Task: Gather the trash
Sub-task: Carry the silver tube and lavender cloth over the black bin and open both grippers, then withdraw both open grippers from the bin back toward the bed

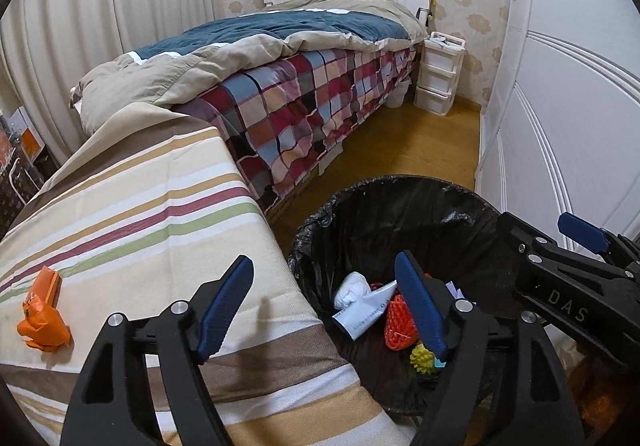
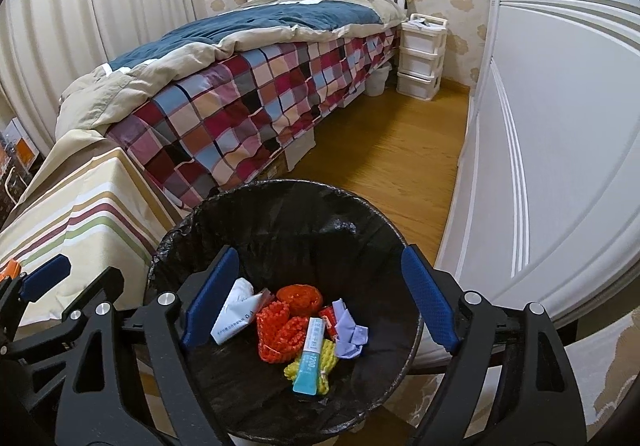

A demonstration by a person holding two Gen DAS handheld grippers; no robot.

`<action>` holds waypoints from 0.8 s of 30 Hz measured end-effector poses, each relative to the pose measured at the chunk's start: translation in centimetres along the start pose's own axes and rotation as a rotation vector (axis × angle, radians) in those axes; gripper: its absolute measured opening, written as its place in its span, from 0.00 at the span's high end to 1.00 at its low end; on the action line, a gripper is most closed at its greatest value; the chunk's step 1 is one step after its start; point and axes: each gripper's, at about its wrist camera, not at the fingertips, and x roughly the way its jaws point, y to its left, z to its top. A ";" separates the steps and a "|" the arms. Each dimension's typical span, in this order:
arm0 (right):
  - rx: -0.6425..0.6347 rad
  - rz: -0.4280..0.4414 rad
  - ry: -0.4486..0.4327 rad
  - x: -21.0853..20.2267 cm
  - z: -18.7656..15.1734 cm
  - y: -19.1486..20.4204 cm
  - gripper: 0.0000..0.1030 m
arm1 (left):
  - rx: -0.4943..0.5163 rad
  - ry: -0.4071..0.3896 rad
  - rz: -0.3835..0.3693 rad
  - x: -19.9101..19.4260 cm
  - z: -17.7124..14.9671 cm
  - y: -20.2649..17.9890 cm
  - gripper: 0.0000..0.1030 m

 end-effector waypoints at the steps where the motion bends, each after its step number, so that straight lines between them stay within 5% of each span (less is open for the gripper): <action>1: 0.002 -0.001 0.001 0.0 0.0 -0.1 0.21 | -0.003 0.000 0.001 0.0 0.0 0.1 0.27; 24: -0.011 0.008 -0.007 -1.5 -0.8 1.5 0.16 | -0.062 -0.046 0.049 -3.1 -0.7 3.5 0.22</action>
